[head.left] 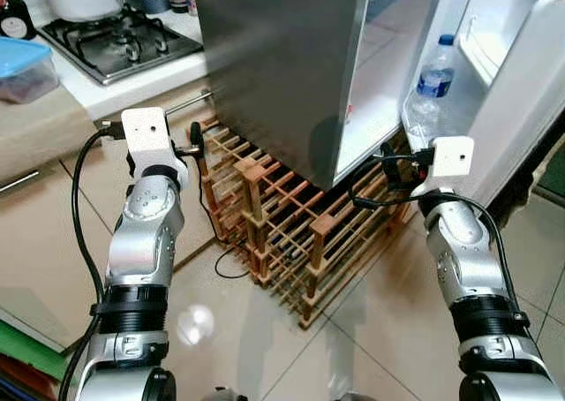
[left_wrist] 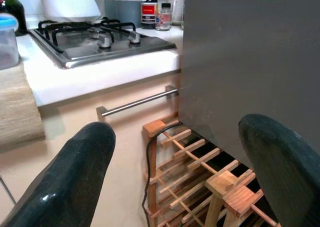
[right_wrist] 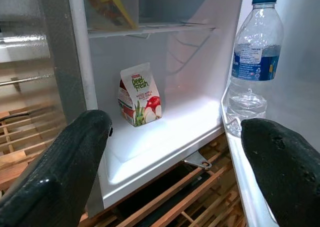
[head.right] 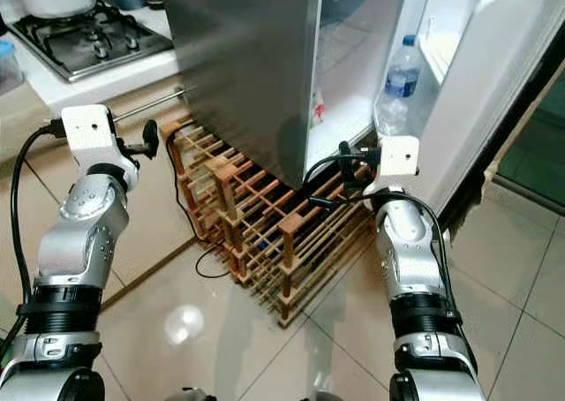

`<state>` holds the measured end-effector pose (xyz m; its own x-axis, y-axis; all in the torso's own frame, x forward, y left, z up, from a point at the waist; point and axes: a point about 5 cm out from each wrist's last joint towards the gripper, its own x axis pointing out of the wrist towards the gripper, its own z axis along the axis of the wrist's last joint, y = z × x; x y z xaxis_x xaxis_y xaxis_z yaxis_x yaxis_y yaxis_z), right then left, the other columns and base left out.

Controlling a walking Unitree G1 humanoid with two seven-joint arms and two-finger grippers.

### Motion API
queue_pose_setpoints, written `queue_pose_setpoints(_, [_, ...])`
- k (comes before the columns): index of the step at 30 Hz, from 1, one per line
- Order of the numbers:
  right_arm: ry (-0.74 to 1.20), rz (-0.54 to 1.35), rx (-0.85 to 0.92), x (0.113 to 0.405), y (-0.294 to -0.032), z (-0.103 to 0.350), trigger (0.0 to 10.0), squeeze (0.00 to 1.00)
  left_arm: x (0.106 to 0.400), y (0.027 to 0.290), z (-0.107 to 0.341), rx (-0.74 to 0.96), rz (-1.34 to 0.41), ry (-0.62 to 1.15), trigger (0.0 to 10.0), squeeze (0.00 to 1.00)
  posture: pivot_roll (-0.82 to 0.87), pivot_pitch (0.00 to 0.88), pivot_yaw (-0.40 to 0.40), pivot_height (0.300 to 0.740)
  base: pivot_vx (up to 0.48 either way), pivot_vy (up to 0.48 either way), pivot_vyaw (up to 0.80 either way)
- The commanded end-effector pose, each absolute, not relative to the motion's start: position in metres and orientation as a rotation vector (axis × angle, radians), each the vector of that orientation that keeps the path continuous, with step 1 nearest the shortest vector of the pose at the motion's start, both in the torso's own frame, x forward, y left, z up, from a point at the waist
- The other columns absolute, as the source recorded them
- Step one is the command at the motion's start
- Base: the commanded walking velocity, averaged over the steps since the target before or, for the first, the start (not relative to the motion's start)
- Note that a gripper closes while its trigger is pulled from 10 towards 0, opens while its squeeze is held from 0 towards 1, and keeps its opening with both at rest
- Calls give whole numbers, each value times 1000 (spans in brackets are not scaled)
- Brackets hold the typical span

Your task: Restocking fridge

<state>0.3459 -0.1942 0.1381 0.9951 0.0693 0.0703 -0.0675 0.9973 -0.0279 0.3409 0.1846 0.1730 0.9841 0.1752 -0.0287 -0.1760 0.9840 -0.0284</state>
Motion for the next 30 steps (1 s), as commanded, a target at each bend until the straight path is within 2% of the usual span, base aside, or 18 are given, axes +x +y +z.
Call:
queue_pose_setpoints(1, [-111,26,-24,350,-209,149,10000,0,343,192,180,-11,197,28,10000,0,-51,68,128,740,0,0,0])
queue_pose_setpoints(3, [-131,-89,-90,350,-251,161,10000,0,343,203,184,20,194,54,10000,0,-47,93,179,740,0,0,0])
queue_pose_setpoints(4, [-131,-89,-90,350,-251,161,10000,0,343,203,184,20,194,54,10000,0,-47,93,179,740,0,0,0])
queue_pose_setpoints(6, [-96,-201,-173,343,-297,165,10000,0,347,204,188,48,171,64,10000,0,-52,102,207,740,0,0,0])
queue_pose_setpoints(8, [-68,-270,-224,336,-326,169,10000,0,350,203,189,62,159,72,10000,0,-61,105,216,740,0,0,0])
queue_pose_setpoints(11, [-56,-299,-240,332,-336,171,10000,0,351,202,189,59,157,74,10000,0,-64,107,220,740,0,0,0])
queue_pose_setpoints(16, [-74,-410,-282,316,-373,189,10000,0,352,196,186,51,143,88,10000,0,-81,109,210,740,0,0,0])
queue_pose_setpoints(18, [-117,-404,-261,318,-371,195,10000,0,352,195,184,46,142,96,10000,0,-99,104,200,740,0,0,0])
queue_pose_setpoints(20, [-207,-273,-192,334,-329,196,10000,0,352,193,179,30,148,96,10000,0,-117,84,174,740,0,0,0])
queue_pose_setpoints(21, [-207,-273,-192,334,-329,196,10000,0,352,193,179,30,148,96,10000,0,-117,84,174,740,0,0,0])
queue_pose_setpoints(22, [-227,-218,-166,339,-311,194,10000,0,353,192,178,25,150,93,10000,0,-117,84,174,740,0,0,0])
queue_pose_setpoints(24, [-244,-181,-123,342,-295,190,10000,0,353,191,177,20,154,86,10000,0,-122,73,164,740,0,0,213])
queue_pose_setpoints(25, [-232,-132,-66,345,-273,179,10000,0,353,192,174,-4,158,74,10000,0,-126,37,136,740,0,0,650])
queue_pose_setpoints(26, [-232,-132,-66,345,-273,179,10000,0,353,192,174,-4,158,74,10000,0,-126,37,136,740,0,0,650])
queue_pose_setpoints(27, [-197,-87,31,348,-249,163,10000,0,352,192,170,-30,146,61,10000,0,-131,7,112,740,0,0,600])
queue_pose_setpoints(28, [-169,-57,98,349,-233,151,10000,0,352,193,166,-47,137,53,10000,0,-131,0,105,740,0,0,600])
queue_pose_setpoints(29, [-169,-57,98,349,-233,151,10000,0,352,193,166,-47,137,53,10000,0,-131,0,105,740,0,0,600])
queue_pose_setpoints(30, [-131,-6,161,350,-213,139,10000,0,349,192,160,-66,117,57,10000,0,-126,0,75,740,0,0,600])
